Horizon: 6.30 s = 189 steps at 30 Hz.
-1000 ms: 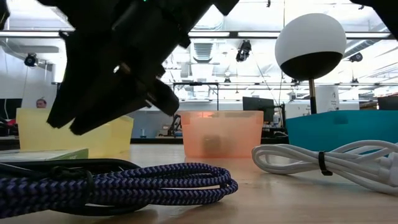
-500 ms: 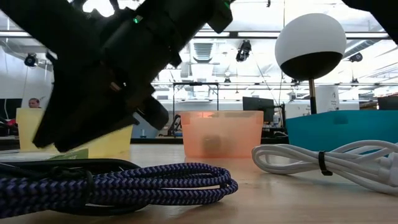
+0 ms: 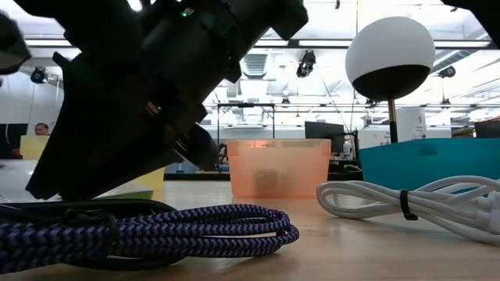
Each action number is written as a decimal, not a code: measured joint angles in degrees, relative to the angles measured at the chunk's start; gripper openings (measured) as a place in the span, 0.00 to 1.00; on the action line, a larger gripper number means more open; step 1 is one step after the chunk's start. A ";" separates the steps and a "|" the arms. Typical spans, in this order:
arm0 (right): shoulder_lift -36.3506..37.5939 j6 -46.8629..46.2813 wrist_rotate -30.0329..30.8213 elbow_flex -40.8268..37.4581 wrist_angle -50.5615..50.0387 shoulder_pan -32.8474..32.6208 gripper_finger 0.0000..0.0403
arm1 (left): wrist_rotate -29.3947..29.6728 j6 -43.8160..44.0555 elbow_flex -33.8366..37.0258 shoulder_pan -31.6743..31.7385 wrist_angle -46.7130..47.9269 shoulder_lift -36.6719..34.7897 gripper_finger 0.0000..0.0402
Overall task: Pick and place items into bin
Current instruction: Put the left white card reader box into the blue bin
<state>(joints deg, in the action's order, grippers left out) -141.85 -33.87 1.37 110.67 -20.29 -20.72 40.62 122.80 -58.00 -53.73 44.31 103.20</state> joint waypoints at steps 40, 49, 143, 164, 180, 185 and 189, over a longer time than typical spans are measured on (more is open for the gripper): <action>5.14 26.81 15.31 5.16 -15.64 -0.71 0.47 | 4.95 -20.17 0.32 2.41 -18.03 -1.88 0.02; 5.25 34.22 17.13 5.76 -17.79 -0.62 0.48 | 5.33 -20.19 0.38 2.75 -18.40 -1.88 0.02; 20.48 -31.89 15.74 13.57 -69.58 -5.69 0.12 | 7.60 -19.62 -0.01 -3.02 -18.32 -5.53 0.02; 66.54 -75.66 20.12 -47.79 -58.15 -3.03 0.13 | 6.81 -19.71 0.38 0.93 -7.87 -11.95 0.02; 69.75 -78.70 21.12 -65.99 -32.52 1.33 0.14 | 7.87 -26.19 0.38 1.24 -6.28 -17.42 0.02; 69.71 -77.41 21.14 -65.99 -35.71 1.39 0.14 | 7.97 -26.35 0.38 1.24 -6.12 -17.40 0.02; 69.75 -77.52 21.17 -66.01 -33.57 1.40 0.14 | 7.97 -27.43 0.38 1.24 -6.20 -17.19 0.02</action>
<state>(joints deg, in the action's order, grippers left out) -72.10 -111.39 22.53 44.66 -53.86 -19.32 48.60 95.37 -57.63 -52.49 38.11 86.00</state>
